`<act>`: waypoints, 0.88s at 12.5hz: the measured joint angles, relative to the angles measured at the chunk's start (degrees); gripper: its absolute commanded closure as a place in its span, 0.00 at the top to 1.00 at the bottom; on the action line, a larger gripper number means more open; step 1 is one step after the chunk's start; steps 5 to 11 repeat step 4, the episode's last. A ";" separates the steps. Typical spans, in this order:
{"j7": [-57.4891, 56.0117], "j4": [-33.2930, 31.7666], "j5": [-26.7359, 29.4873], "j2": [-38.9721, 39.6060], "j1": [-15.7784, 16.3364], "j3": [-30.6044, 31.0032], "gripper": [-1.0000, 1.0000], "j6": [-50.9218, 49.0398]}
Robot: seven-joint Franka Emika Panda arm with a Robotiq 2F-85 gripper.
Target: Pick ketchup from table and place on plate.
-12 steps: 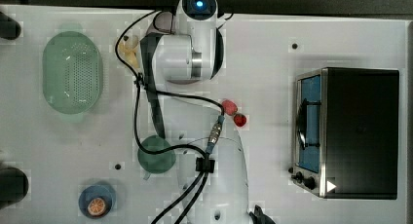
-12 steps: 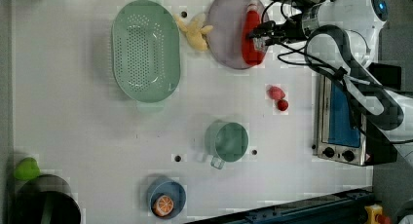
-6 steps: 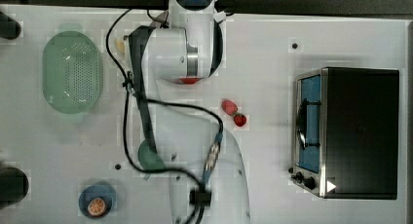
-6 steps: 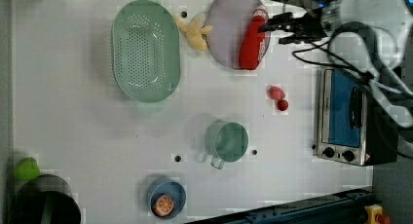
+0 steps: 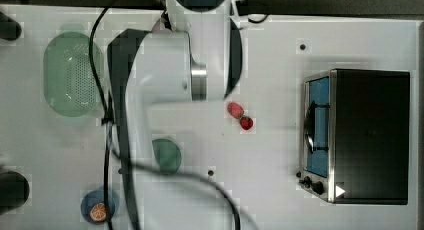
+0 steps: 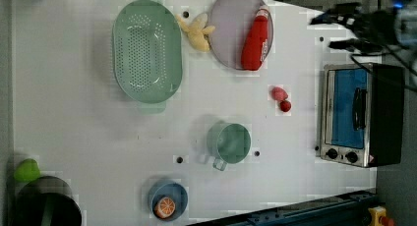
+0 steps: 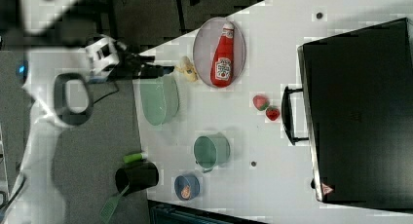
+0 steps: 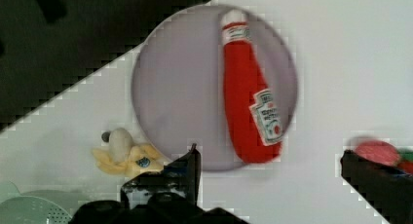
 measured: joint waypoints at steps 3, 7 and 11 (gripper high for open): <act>2.61 -6.15 -0.60 -10.05 -0.41 -1.00 1.00 -2.71; 3.20 -7.50 -0.59 -12.64 -0.33 -1.43 1.00 -4.81; 3.20 -7.50 -0.59 -12.64 -0.33 -1.43 1.00 -4.81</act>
